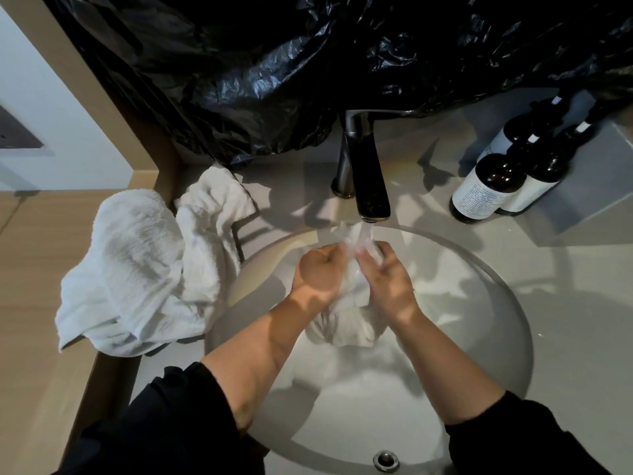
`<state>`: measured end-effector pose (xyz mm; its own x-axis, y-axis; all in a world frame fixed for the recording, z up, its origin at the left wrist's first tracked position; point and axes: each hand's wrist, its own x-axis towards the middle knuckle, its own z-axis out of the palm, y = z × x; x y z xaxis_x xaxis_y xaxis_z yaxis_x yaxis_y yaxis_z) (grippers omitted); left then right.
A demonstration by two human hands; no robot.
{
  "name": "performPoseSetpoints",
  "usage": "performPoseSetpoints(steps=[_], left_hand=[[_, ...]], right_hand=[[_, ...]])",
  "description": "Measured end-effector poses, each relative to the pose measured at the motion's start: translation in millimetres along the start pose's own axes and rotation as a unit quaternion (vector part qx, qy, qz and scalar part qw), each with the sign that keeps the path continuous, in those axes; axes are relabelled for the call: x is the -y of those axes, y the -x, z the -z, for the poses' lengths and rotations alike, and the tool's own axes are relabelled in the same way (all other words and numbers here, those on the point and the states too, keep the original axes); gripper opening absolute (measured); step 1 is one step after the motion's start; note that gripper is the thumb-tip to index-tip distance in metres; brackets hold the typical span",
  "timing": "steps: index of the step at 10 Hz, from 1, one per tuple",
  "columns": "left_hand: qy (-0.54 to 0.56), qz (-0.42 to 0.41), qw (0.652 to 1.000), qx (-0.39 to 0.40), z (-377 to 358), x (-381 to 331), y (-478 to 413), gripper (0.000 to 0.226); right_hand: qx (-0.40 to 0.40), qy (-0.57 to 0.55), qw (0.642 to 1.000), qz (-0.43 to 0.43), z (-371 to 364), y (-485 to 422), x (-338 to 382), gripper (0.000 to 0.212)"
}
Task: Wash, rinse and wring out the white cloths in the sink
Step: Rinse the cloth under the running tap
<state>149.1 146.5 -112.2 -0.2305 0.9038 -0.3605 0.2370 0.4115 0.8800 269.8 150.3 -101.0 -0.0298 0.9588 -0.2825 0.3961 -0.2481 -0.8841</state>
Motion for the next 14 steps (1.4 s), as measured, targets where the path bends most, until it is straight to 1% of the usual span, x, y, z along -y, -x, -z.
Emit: performPoseSetpoints(steps=[1,2,3,4,5,6,7,8,9,10,11,12,13,14], left_hand=[[-0.064,0.01,0.998,0.019,1.8,-0.5,1.0,0.044],[-0.104,0.086,0.989,0.066,2.7,0.6,-7.0,0.042],[-0.05,0.106,0.987,0.111,8.8,-3.7,-9.2,0.059],[-0.056,0.042,0.982,0.173,13.8,-5.1,-1.9,0.066],[-0.021,0.061,0.985,0.162,12.2,2.8,0.3,0.051],[-0.005,0.023,0.999,0.041,6.1,10.4,2.7,0.032],[-0.017,0.032,0.999,-0.006,1.7,13.8,-0.5,0.026],[-0.093,0.051,0.994,0.015,0.2,17.4,-7.8,0.027],[-0.101,0.065,0.992,0.04,1.8,8.3,-5.8,0.042],[0.074,0.091,0.981,0.152,12.0,5.0,-0.4,0.045],[0.184,0.117,0.947,0.235,23.4,25.7,-4.8,0.05],[0.231,0.072,0.952,0.189,16.3,14.9,-4.9,0.026],[0.427,-0.037,0.886,0.18,23.3,37.1,-28.0,0.043],[0.251,0.153,0.952,0.082,11.9,4.1,-12.2,0.032]], right_hand=[[0.038,0.016,0.998,-0.047,-1.9,-11.3,-9.2,0.029],[0.068,-0.039,0.985,-0.154,1.9,-21.0,-5.6,0.018],[0.076,-0.147,0.948,-0.271,4.7,-26.3,-6.3,0.023],[0.071,-0.118,0.948,-0.287,11.0,-31.3,1.8,0.041],[0.107,-0.104,0.952,-0.266,19.6,-29.0,15.1,0.052],[0.1,-0.044,0.98,-0.165,7.4,-19.1,10.9,0.061],[0.02,0.062,0.998,-0.018,-7.9,-13.7,-13.1,0.066],[0.017,0.08,0.996,-0.03,-12.4,-5.9,-20.1,0.044],[-0.033,0.096,0.989,-0.111,2.1,-39.6,-41.8,0.048],[0.134,-0.156,0.933,-0.297,2.8,-22.5,-28.9,0.053],[0.148,-0.159,0.918,-0.331,17.0,-17.6,-5.4,0.063],[0.089,-0.063,0.967,-0.232,11.9,-16.5,5.2,0.065],[0.07,0.008,0.995,-0.064,-3.0,-4.4,-5.4,0.092],[-0.056,0.232,0.965,0.107,-9.6,-3.6,-20.1,0.05]])
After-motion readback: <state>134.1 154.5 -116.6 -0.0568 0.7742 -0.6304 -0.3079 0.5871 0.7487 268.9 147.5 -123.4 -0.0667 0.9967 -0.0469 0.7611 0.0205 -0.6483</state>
